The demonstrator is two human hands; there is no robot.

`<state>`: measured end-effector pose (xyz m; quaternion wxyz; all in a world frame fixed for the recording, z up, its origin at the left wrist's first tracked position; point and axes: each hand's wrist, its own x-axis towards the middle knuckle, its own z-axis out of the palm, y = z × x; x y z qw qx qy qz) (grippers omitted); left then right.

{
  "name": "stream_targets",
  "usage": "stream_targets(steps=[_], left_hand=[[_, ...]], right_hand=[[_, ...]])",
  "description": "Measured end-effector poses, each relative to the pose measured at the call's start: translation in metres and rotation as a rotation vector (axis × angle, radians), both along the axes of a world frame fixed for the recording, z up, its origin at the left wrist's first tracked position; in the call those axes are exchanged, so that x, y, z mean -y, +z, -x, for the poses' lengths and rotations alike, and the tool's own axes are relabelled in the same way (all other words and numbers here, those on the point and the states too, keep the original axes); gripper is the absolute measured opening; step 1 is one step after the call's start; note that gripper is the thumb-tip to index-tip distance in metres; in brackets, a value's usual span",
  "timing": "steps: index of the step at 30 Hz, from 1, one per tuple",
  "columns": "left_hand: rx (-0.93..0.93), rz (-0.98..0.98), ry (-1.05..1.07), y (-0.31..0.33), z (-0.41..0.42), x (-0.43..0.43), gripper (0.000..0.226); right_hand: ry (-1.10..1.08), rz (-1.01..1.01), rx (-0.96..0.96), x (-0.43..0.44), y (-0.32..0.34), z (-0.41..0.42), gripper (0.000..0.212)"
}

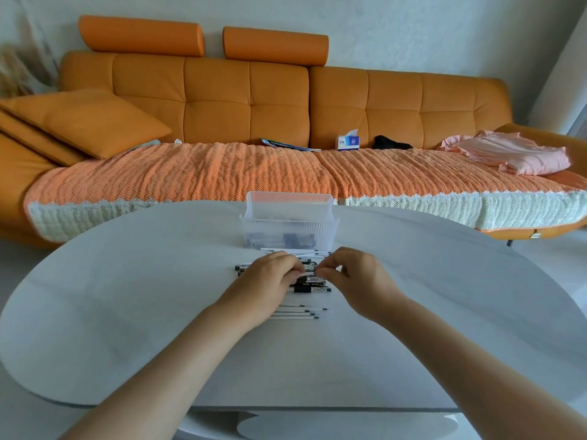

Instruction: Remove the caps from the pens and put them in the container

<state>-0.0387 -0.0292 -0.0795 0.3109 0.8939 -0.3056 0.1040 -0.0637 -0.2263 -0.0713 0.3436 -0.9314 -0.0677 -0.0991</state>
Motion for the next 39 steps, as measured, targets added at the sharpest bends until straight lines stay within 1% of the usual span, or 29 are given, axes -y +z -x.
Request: stream_targets(steps=[2,4,6,11,14,16,18,20,24,27,34,36,39], left_hand=[[0.033,0.024,-0.003,0.001,0.003,0.001,0.015],[0.049,0.059,-0.005,0.0,0.005,0.003,0.014],[0.051,0.071,-0.01,-0.002,0.007,0.004,0.013],[0.022,-0.037,-0.005,-0.006,0.004,0.003,0.011],[0.023,-0.125,0.005,-0.008,0.004,-0.001,0.01],[0.061,-0.181,0.004,-0.008,0.004,-0.004,0.009],[0.084,-0.201,-0.008,-0.01,0.004,-0.005,0.007],[0.078,-0.211,-0.016,-0.012,0.004,-0.005,0.007],[0.066,-0.218,-0.032,-0.014,0.001,-0.005,0.008],[0.065,-0.221,-0.04,-0.013,0.0,-0.005,0.008],[0.128,-0.166,0.027,-0.009,-0.006,-0.008,0.023],[0.155,-0.176,0.036,-0.007,-0.008,-0.011,0.027],[0.165,-0.185,0.051,-0.005,-0.009,-0.012,0.026]], right_hand=[[-0.006,-0.059,-0.047,0.0,-0.002,0.0,0.015],[-0.024,-0.178,-0.107,0.001,-0.005,-0.001,0.021],[-0.031,-0.204,-0.137,0.003,-0.005,-0.002,0.023],[0.053,-0.052,-0.151,0.005,0.004,-0.002,0.01],[0.058,0.047,-0.127,0.01,0.003,-0.004,0.015],[0.059,0.155,-0.117,0.015,0.001,-0.004,0.016],[0.081,0.276,-0.137,0.018,-0.001,-0.003,0.015],[0.101,0.351,-0.149,0.018,-0.003,-0.003,0.013],[0.082,0.387,-0.098,0.014,-0.003,-0.004,0.009],[0.06,0.39,-0.095,0.012,-0.005,-0.007,0.005],[0.103,0.385,-0.089,0.015,0.002,-0.009,0.014],[0.105,0.361,-0.056,0.018,0.003,-0.009,0.014],[0.093,0.252,-0.017,0.018,0.005,-0.01,0.012]])
